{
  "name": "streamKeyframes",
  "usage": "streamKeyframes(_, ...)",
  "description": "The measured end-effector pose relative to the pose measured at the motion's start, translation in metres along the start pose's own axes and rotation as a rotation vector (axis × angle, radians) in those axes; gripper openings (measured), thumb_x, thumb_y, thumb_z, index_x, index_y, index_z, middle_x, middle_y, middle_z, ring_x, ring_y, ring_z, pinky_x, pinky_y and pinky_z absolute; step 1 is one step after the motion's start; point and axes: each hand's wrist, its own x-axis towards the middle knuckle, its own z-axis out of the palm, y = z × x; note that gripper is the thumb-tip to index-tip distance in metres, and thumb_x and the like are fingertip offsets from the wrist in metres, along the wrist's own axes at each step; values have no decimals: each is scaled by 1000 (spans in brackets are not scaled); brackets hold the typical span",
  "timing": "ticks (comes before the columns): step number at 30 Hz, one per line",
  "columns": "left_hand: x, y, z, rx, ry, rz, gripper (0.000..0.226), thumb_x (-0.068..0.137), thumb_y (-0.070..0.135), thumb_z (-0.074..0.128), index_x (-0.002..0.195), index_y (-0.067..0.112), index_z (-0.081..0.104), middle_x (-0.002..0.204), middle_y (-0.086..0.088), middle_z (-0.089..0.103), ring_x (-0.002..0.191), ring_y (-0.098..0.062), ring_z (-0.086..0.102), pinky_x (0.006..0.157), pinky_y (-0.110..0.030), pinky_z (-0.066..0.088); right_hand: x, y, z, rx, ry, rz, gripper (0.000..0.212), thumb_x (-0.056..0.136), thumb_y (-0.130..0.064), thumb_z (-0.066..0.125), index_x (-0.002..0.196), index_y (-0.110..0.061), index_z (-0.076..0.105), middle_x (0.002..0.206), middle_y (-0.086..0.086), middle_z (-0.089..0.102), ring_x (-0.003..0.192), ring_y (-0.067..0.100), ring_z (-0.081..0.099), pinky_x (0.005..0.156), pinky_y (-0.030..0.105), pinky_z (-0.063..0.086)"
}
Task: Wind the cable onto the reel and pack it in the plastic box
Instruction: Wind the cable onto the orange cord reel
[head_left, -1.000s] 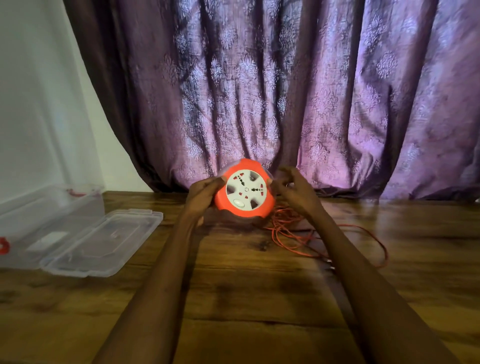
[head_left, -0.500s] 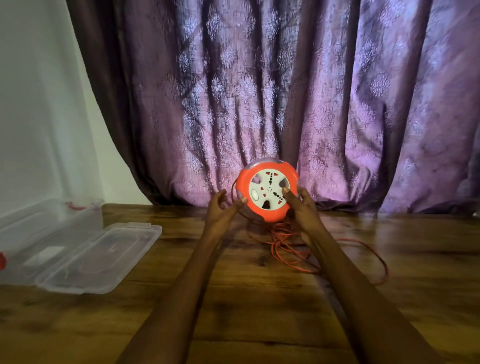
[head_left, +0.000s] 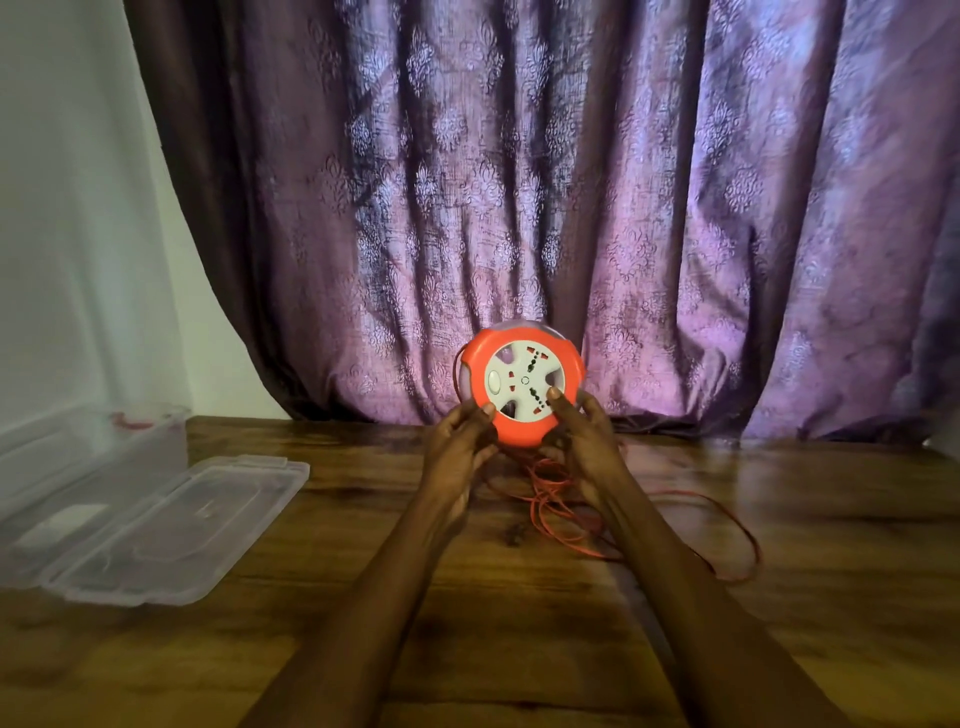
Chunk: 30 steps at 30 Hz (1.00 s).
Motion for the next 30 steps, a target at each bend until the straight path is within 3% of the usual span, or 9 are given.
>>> streamKeyframes(4, 2, 2, -7, 59, 56, 16, 33, 93, 11, 63, 125, 2, 61, 117, -17, 69, 100, -24, 64, 79, -33, 54, 3, -1, -7, -592, 159, -495, 51, 89, -21, 73, 134, -21, 49, 125, -3, 53, 104, 7, 52, 86, 12, 46)
streamKeyframes(6, 3, 3, -12, 124, 83, 33, 34, 92, 12, 66, 124, 3, 61, 113, -17, 70, 97, -26, 65, 72, -30, 55, 0, -6, -11, -1067, 115, -804, 50, 92, -33, 63, 140, -27, 48, 128, -2, 53, 112, 15, 50, 94, 29, 44)
streamKeyframes(10, 5, 1, -14, 188, 125, 66, 37, 88, 6, 71, 122, 4, 57, 108, -16, 69, 89, -26, 67, 61, -29, 57, -15, -8, 2, -1624, 36, -780, 52, 92, -51, 52, 143, -41, 45, 123, 1, 58, 108, 31, 55, 85, 44, 44)
streamKeyframes(14, 1, -8, -8, 195, 87, 99, 35, 85, 1, 72, 111, 13, 52, 98, -9, 63, 72, -18, 65, 57, -29, 52, -20, -5, 7, -1737, 64, -755, 56, 94, -51, 49, 148, -42, 38, 121, 3, 62, 108, 32, 55, 85, 45, 41)
streamKeyframes(19, -2, -21, -2, 303, 32, 234, 36, 83, -1, 74, 108, 15, 53, 100, -9, 60, 86, -19, 62, 65, -25, 55, -19, -9, 7, -1570, 188, -552, 58, 84, -55, 57, 139, -42, 42, 109, 7, 71, 105, 35, 61, 87, 44, 42)
streamKeyframes(22, -3, -28, 1, 339, 45, 277, 38, 82, -4, 73, 103, 22, 55, 95, -2, 62, 82, -11, 60, 64, -17, 53, -15, -9, 14, -1082, 267, -160, 62, 76, -60, 68, 132, -37, 51, 116, 6, 71, 105, 32, 65, 89, 41, 52)
streamKeyframes(24, -2, -31, -1, 371, 47, 304, 40, 81, -5, 73, 101, 25, 56, 96, 0, 63, 86, -12, 59, 68, -16, 53, -14, -11, 20, -548, 270, 82, 47, 81, -48, 73, 117, -20, 62, 102, 9, 76, 77, 21, 70, 66, 33, 57)
streamKeyframes(26, -3, -32, -4, 384, 26, 306, 38, 82, -3, 72, 102, 24, 57, 102, -9, 65, 93, -19, 59, 78, -28, 54, -14, -11, 21, -200, 228, 320, 36, 88, -44, 67, 99, -10, 62, 72, 10, 76, 39, 11, 54, 39, 19, 43)
streamKeyframes(30, -3, -29, -7, 277, 83, 235, 33, 84, 0, 72, 110, 13, 57, 101, -17, 67, 90, -27, 62, 78, -44, 54, -12, -11, 18, -86, 102, 379, 37, 94, -47, 59, 95, -10, 60, 72, 8, 76, 34, 9, 48, 37, 15, 39)
